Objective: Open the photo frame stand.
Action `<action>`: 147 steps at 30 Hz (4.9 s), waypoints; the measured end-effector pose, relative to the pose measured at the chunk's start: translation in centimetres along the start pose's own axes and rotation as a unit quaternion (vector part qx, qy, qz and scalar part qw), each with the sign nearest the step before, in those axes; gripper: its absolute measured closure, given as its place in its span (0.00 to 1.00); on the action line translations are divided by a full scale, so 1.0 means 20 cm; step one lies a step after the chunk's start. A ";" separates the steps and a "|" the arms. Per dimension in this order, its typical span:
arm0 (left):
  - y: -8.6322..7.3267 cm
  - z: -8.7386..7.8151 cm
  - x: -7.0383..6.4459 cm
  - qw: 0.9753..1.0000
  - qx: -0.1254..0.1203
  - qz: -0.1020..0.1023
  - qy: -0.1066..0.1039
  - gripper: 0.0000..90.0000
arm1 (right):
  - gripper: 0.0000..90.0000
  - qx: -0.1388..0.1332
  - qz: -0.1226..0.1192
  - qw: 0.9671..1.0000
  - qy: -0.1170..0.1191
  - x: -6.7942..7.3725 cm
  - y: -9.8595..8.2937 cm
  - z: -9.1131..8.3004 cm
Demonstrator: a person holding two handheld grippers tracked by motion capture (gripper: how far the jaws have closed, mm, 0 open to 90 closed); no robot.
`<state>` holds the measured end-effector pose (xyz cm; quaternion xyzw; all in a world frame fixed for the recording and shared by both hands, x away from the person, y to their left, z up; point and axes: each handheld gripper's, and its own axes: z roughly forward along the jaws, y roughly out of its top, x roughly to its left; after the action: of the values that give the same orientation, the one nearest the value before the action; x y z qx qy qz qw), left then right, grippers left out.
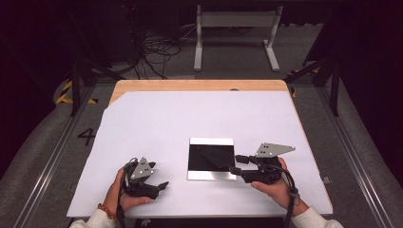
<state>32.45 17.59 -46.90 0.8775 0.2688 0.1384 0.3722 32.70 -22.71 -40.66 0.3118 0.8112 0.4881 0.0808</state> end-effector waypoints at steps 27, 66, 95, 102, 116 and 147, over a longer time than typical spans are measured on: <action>0.15 0.13 -0.04 0.999 -0.011 0.014 -0.036 0.19 | 0.46 0.023 0.196 0.978 0.063 -0.17 0.00 0.21; 0.34 0.35 0.04 0.993 -0.001 -0.048 -0.110 0.17 | 0.60 0.015 0.110 0.990 0.091 -0.12 -0.01 0.19; 0.43 0.39 0.04 0.991 -0.020 -0.034 -0.130 0.28 | 0.62 0.001 0.052 0.995 0.081 -0.07 -0.01 0.17; 0.46 0.34 0.06 0.994 -0.040 -0.025 -0.102 0.43 | 0.69 -0.005 0.049 0.996 0.077 -0.08 0.00 0.16; 0.51 0.29 0.03 0.997 -0.077 0.020 -0.014 0.54 | 0.78 -0.006 0.035 0.998 0.047 -0.09 0.01 0.16; 0.52 0.24 0.02 0.994 -0.095 0.050 0.016 0.69 | 0.82 0.021 -0.003 1.000 0.009 -0.06 -0.02 0.18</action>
<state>38.70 8.99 -42.54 0.8483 0.2161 0.1957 0.4419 35.05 -20.75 -43.03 0.3069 0.8228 0.4734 0.0686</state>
